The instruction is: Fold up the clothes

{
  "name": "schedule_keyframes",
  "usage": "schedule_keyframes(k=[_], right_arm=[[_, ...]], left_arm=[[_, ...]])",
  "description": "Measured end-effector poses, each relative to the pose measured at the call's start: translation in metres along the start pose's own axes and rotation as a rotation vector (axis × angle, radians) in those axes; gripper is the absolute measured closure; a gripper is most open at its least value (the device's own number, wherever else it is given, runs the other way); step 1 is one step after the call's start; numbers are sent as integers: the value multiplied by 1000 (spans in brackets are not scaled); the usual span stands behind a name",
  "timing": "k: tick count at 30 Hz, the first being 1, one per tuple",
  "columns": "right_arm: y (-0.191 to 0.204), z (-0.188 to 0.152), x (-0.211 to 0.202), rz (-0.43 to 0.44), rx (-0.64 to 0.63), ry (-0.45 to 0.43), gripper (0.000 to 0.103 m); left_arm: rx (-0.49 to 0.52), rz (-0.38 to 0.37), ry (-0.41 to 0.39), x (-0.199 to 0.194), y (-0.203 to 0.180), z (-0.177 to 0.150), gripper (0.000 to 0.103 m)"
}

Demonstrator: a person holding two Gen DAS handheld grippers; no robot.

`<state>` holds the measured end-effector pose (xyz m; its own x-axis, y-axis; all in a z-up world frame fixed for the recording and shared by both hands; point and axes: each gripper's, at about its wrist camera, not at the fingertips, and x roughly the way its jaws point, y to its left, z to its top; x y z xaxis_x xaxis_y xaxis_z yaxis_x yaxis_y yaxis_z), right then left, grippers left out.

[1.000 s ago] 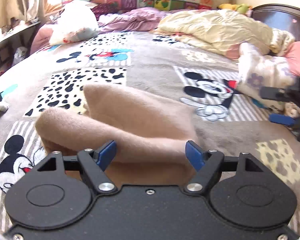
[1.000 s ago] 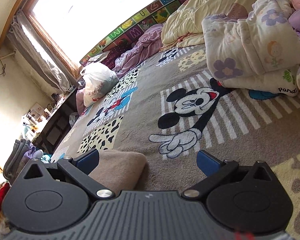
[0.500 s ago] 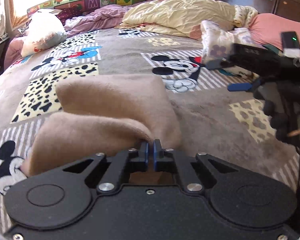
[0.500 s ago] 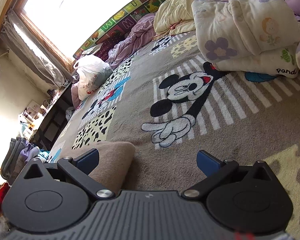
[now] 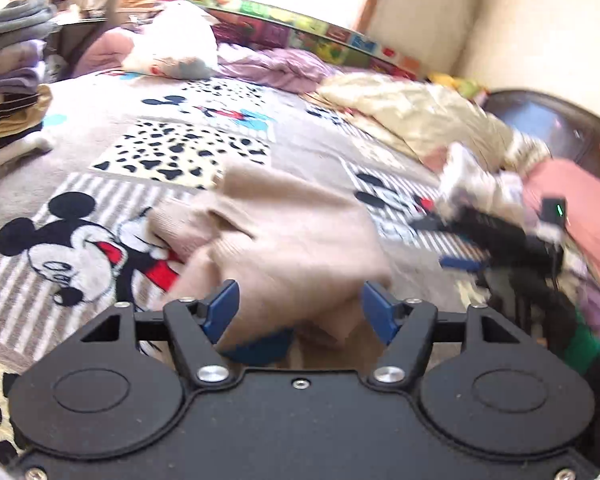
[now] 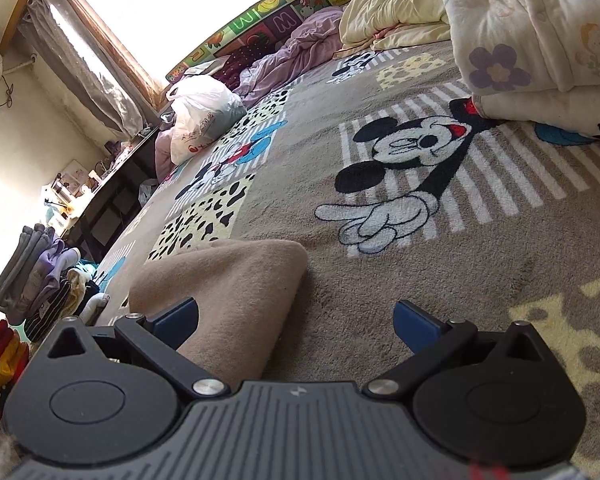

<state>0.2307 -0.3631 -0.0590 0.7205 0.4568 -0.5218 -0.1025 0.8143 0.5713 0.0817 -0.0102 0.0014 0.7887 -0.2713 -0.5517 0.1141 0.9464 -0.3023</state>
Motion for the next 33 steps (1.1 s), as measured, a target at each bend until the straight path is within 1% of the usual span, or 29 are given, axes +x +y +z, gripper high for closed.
schedule_keyframes(k=[1,4,6,7,8,9,10,11,13,15,17,20,22,23,24,26,27,28,29,32,33], right_arm=[[2,-1,1,0,-9,5,0],[5,-4,8,-5,-32,33,0],[6,-6,11,-15,-44,46,0],[6,-7,12,-23,-48,51,0],[6,-7,13,-31,-51,56,0],[5,-6,13,-33,-52,57,0],[4,-6,12,-33,-51,57,0],[3,-5,11,-34,-51,57,0],[-1,0,5,-26,-44,48,0],[-10,6,-6,-14,-29,26,0],[-24,13,-21,-8,-8,-5,0],[-51,19,-45,-10,31,-44,0],[-71,21,-60,-4,69,-68,0],[-80,21,-67,2,92,-77,0],[-89,21,-74,12,115,-84,0],[-99,21,-86,26,134,-100,0],[-104,21,-92,32,140,-108,0],[-108,22,-100,41,136,-120,0],[-110,23,-107,50,125,-131,0],[-118,26,-124,60,119,-175,0],[-120,27,-127,68,126,-188,0]], left_arm=[[-48,22,-30,1,10,10,31],[-161,15,12,30,35,15,30],[-194,-4,28,43,40,12,32],[-209,-14,35,49,43,10,51],[-175,-3,30,51,35,11,76],[-144,-12,18,52,25,13,78],[-115,-24,5,52,15,15,88],[-85,-35,-7,52,5,16,91],[61,-113,-33,55,-31,19,93],[312,-184,-31,59,-86,12,94],[519,-259,16,66,-135,-8,94],[734,-379,123,78,-186,-53,94],[842,-381,196,83,-204,-91,94],[896,-380,233,85,-212,-110,92],[884,-392,256,82,-209,-117,89],[849,-417,301,75,-200,-129,75],[817,-427,313,67,-193,-130,72],[783,-437,324,59,-185,-129,63],[769,-428,319,50,-177,-129,57],[663,-412,315,25,-147,-116,56],[613,-405,310,20,-137,-110,56]])
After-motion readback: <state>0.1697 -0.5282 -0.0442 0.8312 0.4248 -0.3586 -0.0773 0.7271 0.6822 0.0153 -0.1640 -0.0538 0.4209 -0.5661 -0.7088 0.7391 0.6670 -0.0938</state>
